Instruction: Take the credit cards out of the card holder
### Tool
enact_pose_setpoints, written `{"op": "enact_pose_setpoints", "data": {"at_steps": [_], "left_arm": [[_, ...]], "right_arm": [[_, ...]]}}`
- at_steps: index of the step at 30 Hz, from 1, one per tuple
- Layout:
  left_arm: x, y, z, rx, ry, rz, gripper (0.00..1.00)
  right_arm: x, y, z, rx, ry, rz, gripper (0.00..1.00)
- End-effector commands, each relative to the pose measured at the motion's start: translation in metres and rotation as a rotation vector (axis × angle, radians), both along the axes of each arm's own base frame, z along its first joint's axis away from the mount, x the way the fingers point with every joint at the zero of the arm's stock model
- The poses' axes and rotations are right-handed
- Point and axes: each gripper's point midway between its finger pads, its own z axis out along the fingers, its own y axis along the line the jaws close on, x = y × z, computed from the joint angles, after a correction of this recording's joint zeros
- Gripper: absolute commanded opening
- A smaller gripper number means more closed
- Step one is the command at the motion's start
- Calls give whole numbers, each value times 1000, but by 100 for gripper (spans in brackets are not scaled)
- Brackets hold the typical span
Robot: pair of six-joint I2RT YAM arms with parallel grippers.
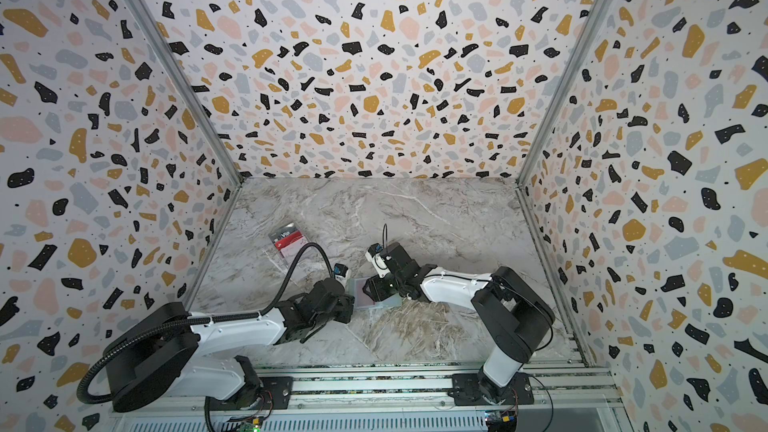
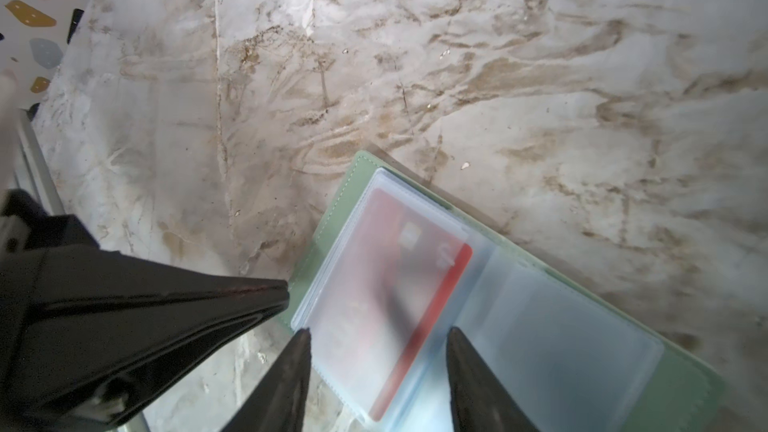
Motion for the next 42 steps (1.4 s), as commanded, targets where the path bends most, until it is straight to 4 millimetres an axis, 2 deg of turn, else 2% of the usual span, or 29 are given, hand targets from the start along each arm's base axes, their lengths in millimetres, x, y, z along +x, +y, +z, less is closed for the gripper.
{"op": "enact_pose_setpoints", "data": {"at_steps": [1, 6, 14, 22, 34, 42], "left_arm": [[1, 0, -2, -9, -11, 3, 0], [-3, 7, -11, -16, 4, 20, 0], [-9, 5, -22, -59, 23, 12, 0], [-9, 3, -15, -94, 10, 13, 0], [-6, -4, -4, -152, -12, 7, 0], [-7, -3, -12, -146, 5, 13, 0]], "right_arm": [[7, 6, 8, -16, -32, -6, 53], [8, 11, 4, -49, -48, -6, 53], [7, 21, -6, -85, -49, -6, 56], [1, 27, -18, -127, -47, 6, 60], [3, 15, -32, -213, -58, -58, 61], [3, 13, -31, -212, -63, -68, 61]]}}
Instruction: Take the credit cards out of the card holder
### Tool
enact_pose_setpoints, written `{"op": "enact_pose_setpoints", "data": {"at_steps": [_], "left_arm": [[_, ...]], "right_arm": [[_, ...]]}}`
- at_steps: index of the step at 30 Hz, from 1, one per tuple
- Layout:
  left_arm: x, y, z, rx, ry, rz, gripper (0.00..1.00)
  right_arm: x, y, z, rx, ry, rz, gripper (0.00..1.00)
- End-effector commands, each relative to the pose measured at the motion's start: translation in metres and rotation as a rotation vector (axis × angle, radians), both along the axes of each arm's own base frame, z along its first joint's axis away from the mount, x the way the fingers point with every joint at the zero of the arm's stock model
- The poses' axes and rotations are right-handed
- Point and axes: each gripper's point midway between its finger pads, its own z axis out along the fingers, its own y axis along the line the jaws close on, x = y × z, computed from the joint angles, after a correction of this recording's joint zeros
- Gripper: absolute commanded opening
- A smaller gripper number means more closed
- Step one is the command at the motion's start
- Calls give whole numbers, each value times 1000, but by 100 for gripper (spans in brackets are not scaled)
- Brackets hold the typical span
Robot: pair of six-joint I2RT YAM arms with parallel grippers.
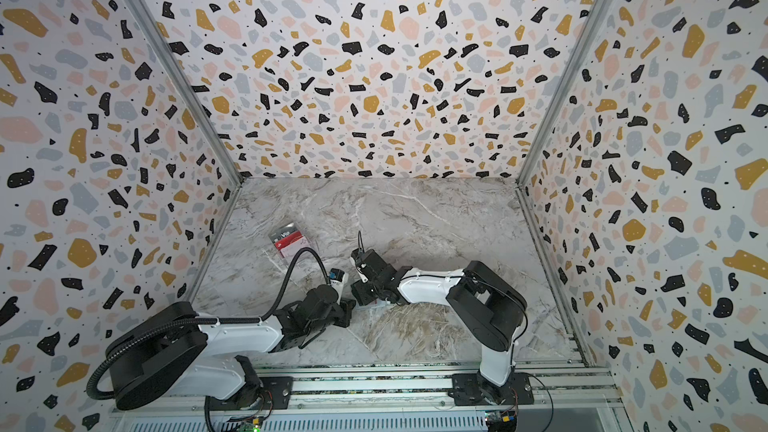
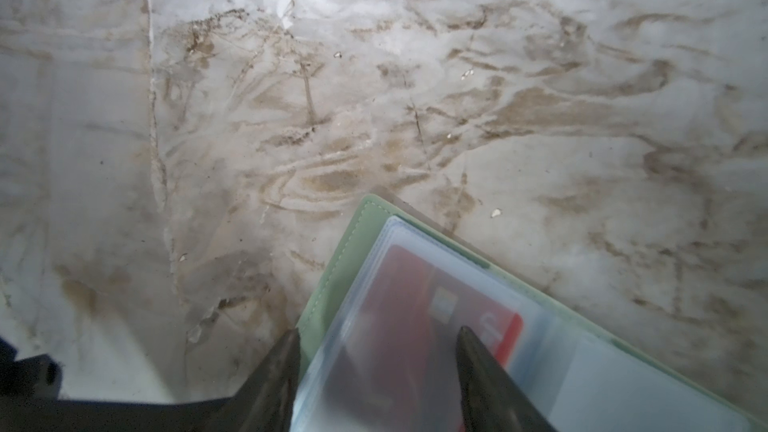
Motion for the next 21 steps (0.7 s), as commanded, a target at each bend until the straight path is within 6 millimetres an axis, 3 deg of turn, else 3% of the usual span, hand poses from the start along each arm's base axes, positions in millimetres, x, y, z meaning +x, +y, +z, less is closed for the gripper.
{"op": "enact_pose_setpoints", "data": {"at_steps": [1, 11, 21], "left_arm": [[1, 1, -3, -17, 2, 12, 0], [-4, 7, -15, -15, 24, 28, 0], [-5, 11, -19, -2, 31, 38, 0]], "right_arm": [[-5, -16, -12, -69, 31, -34, 61], [0, -25, -1, -115, -15, -56, 64], [-4, -28, -13, -167, -7, -65, 63]]}}
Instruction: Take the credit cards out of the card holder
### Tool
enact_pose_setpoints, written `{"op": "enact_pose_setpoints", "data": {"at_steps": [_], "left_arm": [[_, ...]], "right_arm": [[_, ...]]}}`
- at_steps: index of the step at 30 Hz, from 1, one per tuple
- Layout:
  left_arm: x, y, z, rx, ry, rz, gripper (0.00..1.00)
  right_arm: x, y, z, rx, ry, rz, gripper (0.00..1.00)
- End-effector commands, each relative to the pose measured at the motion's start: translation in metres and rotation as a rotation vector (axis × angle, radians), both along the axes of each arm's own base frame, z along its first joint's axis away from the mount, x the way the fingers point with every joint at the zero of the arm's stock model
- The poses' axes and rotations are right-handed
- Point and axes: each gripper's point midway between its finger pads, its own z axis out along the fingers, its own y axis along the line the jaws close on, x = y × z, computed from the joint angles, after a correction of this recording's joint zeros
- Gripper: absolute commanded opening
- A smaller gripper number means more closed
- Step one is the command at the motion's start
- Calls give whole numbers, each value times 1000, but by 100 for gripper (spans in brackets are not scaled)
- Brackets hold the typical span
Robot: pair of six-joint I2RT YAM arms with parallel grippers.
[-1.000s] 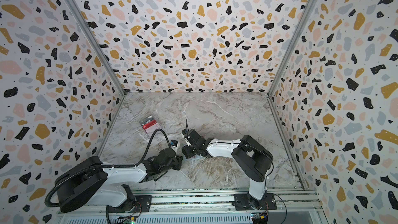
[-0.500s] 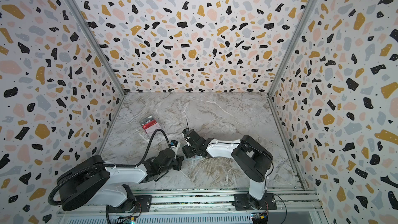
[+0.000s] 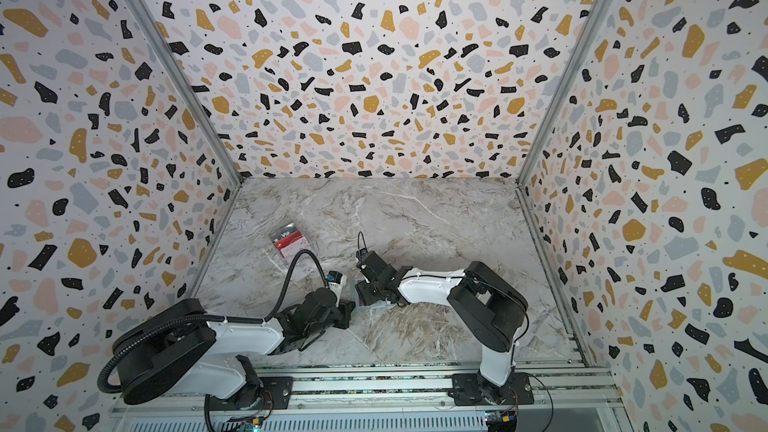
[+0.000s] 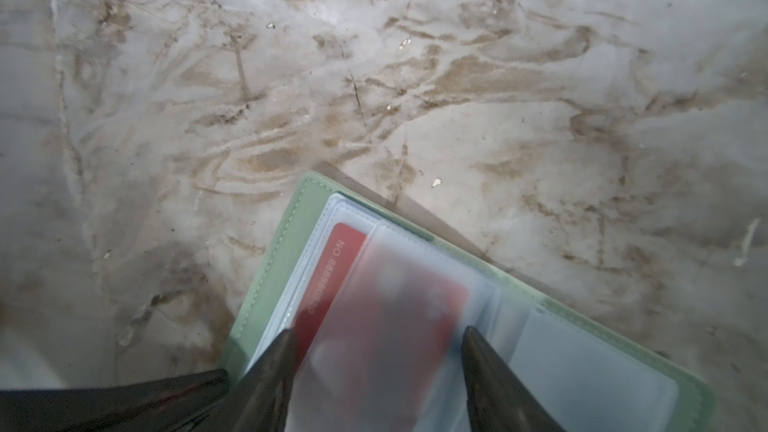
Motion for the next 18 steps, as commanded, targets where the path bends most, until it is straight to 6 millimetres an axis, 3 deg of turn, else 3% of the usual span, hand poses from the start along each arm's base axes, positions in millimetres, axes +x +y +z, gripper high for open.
{"op": "enact_pose_setpoints", "data": {"at_steps": [1, 18], "left_arm": [[-4, 10, -12, 28, 27, 18, 0], [-2, 14, -12, 37, 22, 38, 0]], "right_arm": [[-4, -12, -5, -72, 12, -24, 62], [6, -38, 16, -144, -65, -103, 37]]}}
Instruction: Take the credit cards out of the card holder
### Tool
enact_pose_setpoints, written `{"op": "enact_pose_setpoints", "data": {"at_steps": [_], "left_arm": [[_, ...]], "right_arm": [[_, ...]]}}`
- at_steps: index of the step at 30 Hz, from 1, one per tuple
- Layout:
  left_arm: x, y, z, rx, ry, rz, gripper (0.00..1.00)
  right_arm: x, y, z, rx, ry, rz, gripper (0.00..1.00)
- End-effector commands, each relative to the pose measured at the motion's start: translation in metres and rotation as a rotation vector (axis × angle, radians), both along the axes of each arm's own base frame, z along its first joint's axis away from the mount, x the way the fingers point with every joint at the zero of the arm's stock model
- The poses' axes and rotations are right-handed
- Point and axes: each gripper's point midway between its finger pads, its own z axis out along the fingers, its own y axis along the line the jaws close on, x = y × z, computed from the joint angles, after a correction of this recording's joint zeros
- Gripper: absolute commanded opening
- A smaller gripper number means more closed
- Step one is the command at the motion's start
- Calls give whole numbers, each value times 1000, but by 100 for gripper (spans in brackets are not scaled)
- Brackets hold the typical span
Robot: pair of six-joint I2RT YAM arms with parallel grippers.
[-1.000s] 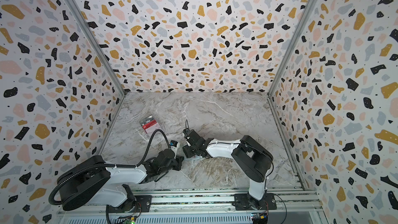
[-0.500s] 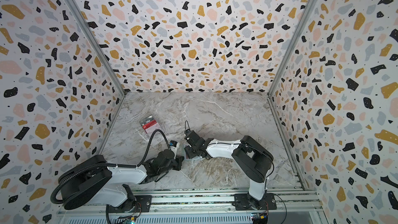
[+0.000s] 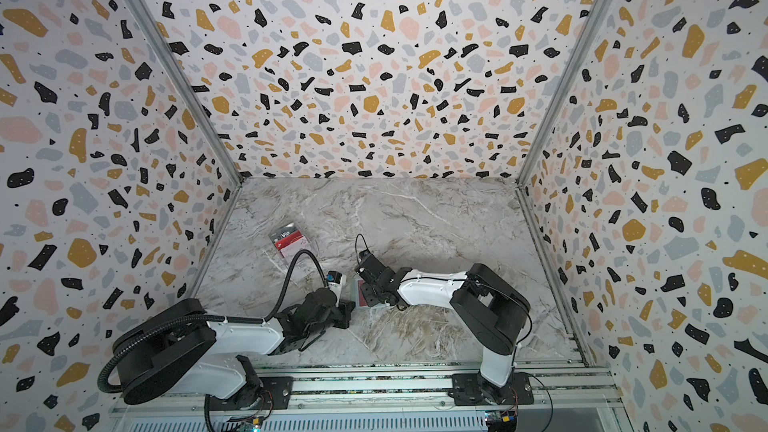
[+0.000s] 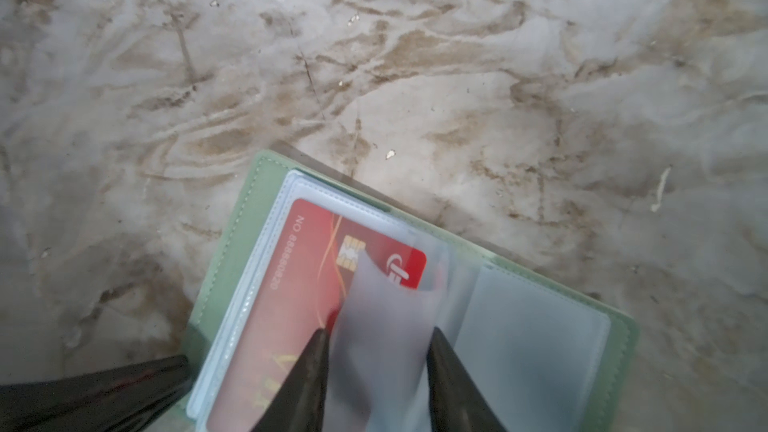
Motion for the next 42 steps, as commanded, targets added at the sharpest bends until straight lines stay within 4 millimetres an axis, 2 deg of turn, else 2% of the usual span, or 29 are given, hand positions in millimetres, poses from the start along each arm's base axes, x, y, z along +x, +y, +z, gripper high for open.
{"op": "enact_pose_setpoints", "data": {"at_steps": [1, 15, 17, 22, 25, 33, 42], "left_arm": [[-3, 12, -11, 44, 16, 21, 0], [-1, 10, -13, 50, 22, 20, 0], [-1, 10, -13, 50, 22, 21, 0], [-1, 10, -14, 54, 23, 21, 0], [-2, 11, -14, 52, 26, 24, 0], [-1, 10, -14, 50, 27, 25, 0], [-2, 10, -16, 49, 31, 25, 0]], "right_arm": [[3, -19, 16, -54, -28, -40, 37], [6, -55, 21, -72, -13, -108, 35], [2, -47, 23, -44, -5, -53, 37], [-20, -4, 31, 115, 45, 145, 55], [-28, 11, 29, 129, 48, 193, 59], [-33, 23, 11, 81, 51, 212, 65], [-36, 32, 7, 84, 44, 222, 71]]}}
